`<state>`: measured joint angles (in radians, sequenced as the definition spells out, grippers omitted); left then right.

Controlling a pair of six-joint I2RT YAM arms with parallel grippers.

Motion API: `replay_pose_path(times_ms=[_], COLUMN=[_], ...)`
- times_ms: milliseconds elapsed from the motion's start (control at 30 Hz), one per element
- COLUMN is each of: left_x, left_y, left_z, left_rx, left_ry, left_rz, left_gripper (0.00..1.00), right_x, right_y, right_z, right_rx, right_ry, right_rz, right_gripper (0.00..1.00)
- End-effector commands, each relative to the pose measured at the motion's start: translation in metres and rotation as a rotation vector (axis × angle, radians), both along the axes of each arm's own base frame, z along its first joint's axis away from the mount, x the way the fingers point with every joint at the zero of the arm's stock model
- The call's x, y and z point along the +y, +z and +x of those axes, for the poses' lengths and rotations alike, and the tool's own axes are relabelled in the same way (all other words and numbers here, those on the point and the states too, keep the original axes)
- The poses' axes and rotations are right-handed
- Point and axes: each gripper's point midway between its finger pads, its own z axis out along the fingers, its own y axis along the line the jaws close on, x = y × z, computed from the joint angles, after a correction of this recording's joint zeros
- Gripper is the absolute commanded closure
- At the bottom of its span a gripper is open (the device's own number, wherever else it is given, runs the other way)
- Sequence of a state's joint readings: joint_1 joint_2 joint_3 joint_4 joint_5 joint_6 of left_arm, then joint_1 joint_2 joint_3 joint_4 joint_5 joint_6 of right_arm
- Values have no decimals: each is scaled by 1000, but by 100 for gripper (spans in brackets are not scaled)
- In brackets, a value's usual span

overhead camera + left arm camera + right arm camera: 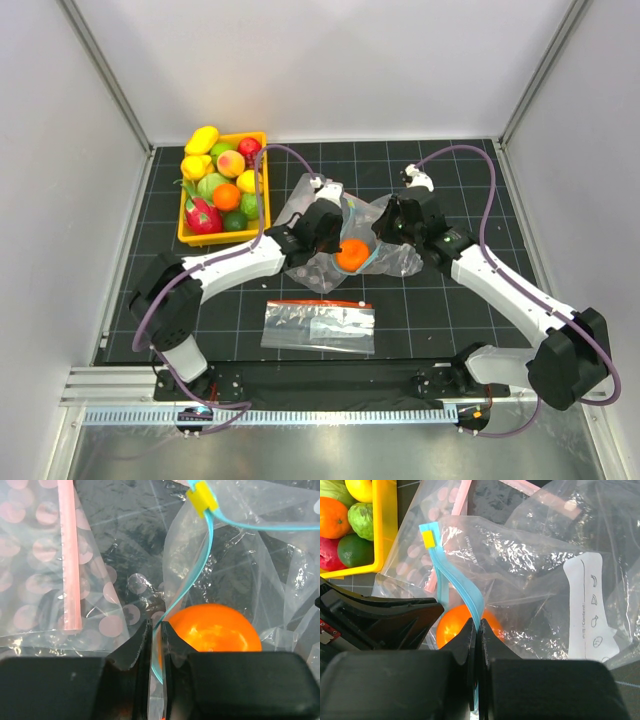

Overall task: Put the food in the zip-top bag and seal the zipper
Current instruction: Place the fake fruit in the zipper food storage bag.

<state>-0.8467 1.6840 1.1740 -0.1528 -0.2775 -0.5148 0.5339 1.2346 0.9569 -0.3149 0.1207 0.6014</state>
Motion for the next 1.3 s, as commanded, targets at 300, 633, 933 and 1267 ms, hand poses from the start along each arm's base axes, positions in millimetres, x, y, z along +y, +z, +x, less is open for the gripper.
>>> replay_pose_path(times_ms=[300, 633, 933, 1267], left_x=[-3, -16, 11, -7], left_y=[15, 2, 63, 122], left_z=[11, 8, -1, -22], left_rx=[-13, 35, 0, 68], left_ry=[18, -22, 27, -90], left_rz=[21, -1, 43, -39], left_gripper=[34, 93, 100, 100], right_x=[2, 0, -1, -5], right_y=[18, 19, 5, -3], right_z=[3, 3, 8, 12], right_rx=[-54, -56, -21, 5], right_ry=[-13, -19, -29, -28], right_rz=[44, 43, 5, -72], right_gripper=[99, 99, 99, 99])
